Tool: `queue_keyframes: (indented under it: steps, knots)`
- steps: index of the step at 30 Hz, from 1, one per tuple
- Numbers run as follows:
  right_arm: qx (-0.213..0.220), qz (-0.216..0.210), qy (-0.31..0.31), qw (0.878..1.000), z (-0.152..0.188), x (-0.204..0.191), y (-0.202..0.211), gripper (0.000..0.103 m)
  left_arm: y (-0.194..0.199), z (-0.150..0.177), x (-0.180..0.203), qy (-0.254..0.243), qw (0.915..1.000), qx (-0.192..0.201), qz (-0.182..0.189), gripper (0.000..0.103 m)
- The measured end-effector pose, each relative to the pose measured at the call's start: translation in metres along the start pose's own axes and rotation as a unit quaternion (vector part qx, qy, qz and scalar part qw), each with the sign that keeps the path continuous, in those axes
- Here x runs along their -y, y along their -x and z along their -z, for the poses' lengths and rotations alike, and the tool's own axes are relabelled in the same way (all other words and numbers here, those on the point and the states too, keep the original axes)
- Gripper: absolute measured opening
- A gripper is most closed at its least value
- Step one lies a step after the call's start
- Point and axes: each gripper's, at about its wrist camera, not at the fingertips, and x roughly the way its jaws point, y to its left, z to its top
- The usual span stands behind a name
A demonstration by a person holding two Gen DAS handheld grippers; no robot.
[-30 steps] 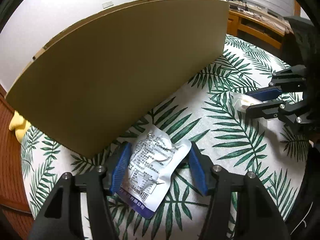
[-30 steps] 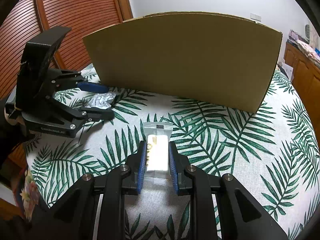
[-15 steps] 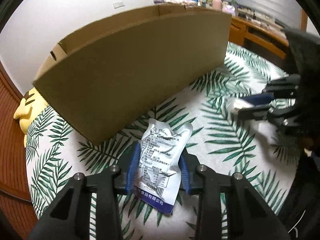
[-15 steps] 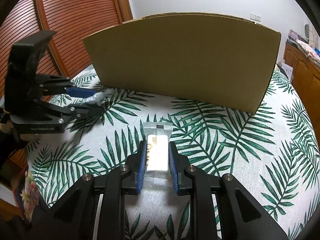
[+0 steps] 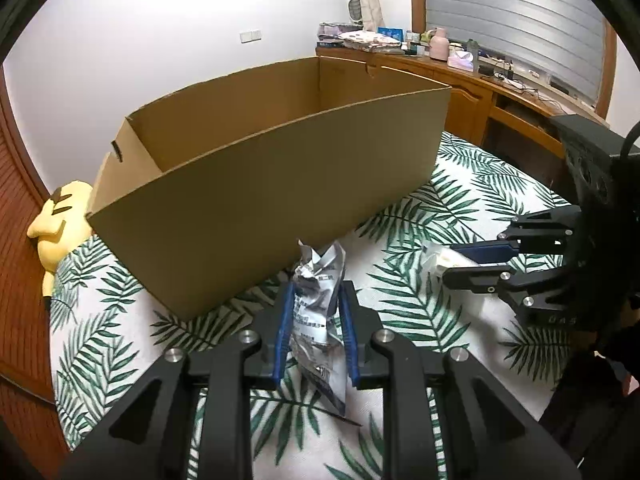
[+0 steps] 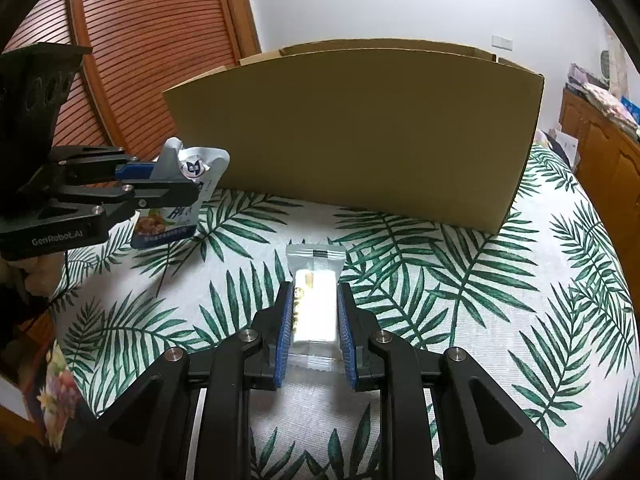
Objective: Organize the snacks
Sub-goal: 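Lift the white pouch and clear bar pack and carry both over the box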
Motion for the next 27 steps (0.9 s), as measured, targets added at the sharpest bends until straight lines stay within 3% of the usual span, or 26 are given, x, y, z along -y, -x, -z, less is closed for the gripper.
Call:
queue_keyframes:
  steps: [14, 27]
  knots:
    - [0.029, 0.011, -0.007, 0.999, -0.004, 0.009, 0.02, 0.02, 0.032, -0.024, -0.01, 0.041, 0.9968, 0.067, -0.014, 0.02]
    - [0.107, 0.036, 0.052, 0.992, -0.09, 0.007, 0.067, 0.02, 0.055, -0.076, -0.023, 0.054, 0.9889, 0.134, -0.035, 0.02]
